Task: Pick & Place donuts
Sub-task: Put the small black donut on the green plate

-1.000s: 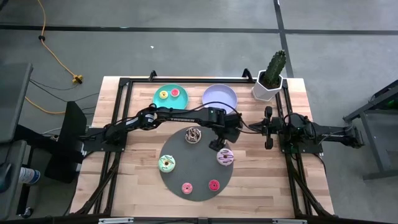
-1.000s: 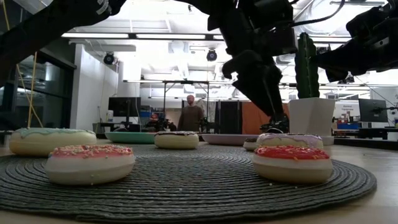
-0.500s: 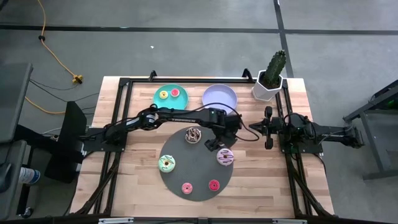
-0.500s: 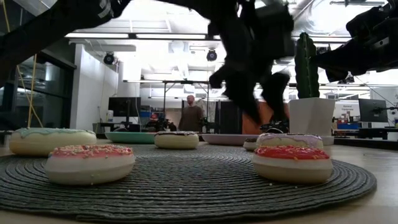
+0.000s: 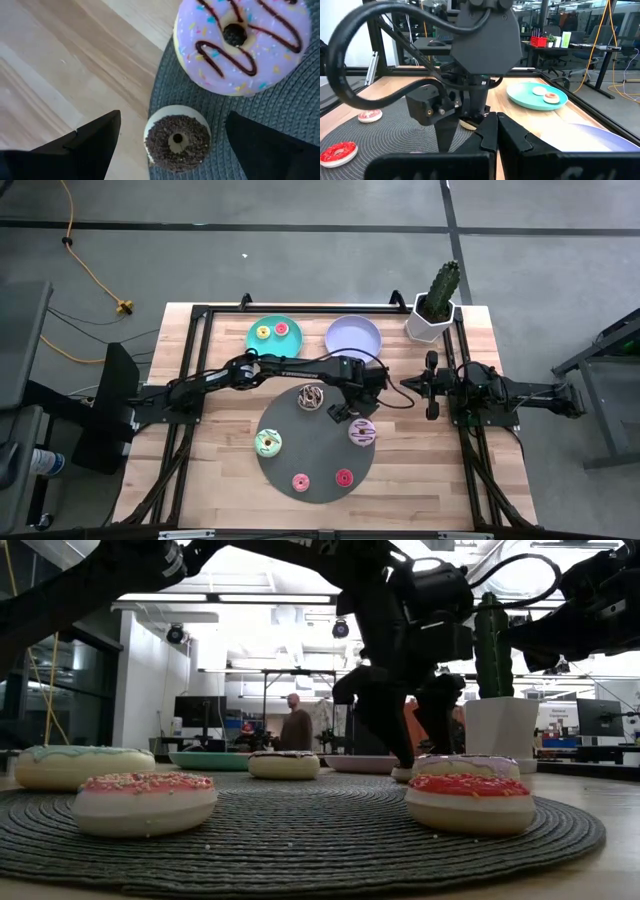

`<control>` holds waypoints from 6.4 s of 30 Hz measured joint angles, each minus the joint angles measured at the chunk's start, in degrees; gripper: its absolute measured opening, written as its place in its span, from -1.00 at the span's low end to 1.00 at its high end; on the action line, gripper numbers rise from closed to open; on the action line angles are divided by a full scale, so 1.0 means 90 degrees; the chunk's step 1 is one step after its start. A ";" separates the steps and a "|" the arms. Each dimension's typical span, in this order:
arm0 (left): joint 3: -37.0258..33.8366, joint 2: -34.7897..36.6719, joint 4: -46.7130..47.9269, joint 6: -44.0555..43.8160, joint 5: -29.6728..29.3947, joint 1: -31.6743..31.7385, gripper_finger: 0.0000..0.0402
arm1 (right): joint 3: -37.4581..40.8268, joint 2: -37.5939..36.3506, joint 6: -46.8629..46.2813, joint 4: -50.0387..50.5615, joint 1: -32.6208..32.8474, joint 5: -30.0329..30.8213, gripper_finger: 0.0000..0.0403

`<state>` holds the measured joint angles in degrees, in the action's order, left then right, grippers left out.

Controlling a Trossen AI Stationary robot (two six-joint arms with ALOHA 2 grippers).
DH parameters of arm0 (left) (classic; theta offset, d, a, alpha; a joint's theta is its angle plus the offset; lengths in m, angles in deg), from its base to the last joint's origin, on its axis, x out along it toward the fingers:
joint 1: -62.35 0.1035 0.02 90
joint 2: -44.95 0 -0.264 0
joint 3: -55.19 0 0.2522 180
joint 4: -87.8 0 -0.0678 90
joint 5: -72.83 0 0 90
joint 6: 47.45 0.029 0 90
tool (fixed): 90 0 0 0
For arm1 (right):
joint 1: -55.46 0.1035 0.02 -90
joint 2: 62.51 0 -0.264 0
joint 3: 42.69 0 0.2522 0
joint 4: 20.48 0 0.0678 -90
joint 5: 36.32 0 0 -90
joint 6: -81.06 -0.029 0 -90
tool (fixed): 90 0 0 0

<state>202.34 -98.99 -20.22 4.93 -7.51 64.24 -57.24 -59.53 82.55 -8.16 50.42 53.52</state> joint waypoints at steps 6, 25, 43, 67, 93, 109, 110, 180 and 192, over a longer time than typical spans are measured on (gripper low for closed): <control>0.0000 0.0000 0.0054 0.0017 -0.0091 0.0075 0.74 | -0.0001 0.0000 0.0000 -0.0001 0.0000 0.0000 -1.00; 0.0015 -0.0253 0.0204 0.0032 -0.0129 0.0124 0.74 | 0.0001 -0.0002 0.0000 -0.0001 -0.0002 0.0000 -1.00; 0.0012 -0.0270 0.0211 -0.0015 -0.0108 0.0126 0.37 | 0.0000 -0.0002 0.0000 0.0000 -0.0001 0.0000 -1.00; 0.0155 -0.0301 0.0276 -0.0529 -0.0325 0.0126 0.04 | 0.0001 -0.0002 0.0000 -0.0001 0.0000 0.0000 -1.00; 0.0185 0.0755 0.1481 -0.4054 0.0205 0.0745 0.04 | 0.0001 0.0062 0.0000 -0.0001 -0.0002 0.0004 -1.00; 0.0177 0.1120 0.2546 -0.4690 0.1213 0.1883 0.04 | 0.0001 0.0090 0.0000 -0.0001 0.0000 0.0000 -1.00; 0.0177 0.1158 0.2641 -0.4692 0.1228 0.1933 0.04 | 0.0001 0.0090 0.0000 -0.0001 -0.0002 0.0000 -1.00; -0.0664 0.3793 0.3517 -1.0302 -0.2155 0.3751 0.04 | 0.0001 0.0087 0.0000 -0.0001 0.0000 0.0000 -1.00; -0.5135 0.5276 0.1577 -1.1865 -0.2141 0.3053 0.04 | 0.0001 0.0087 0.0000 -0.0001 0.0000 0.0000 -1.00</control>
<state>156.12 -51.51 -6.03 -101.85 -26.78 91.71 -57.23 -58.74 82.55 -8.17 50.42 53.52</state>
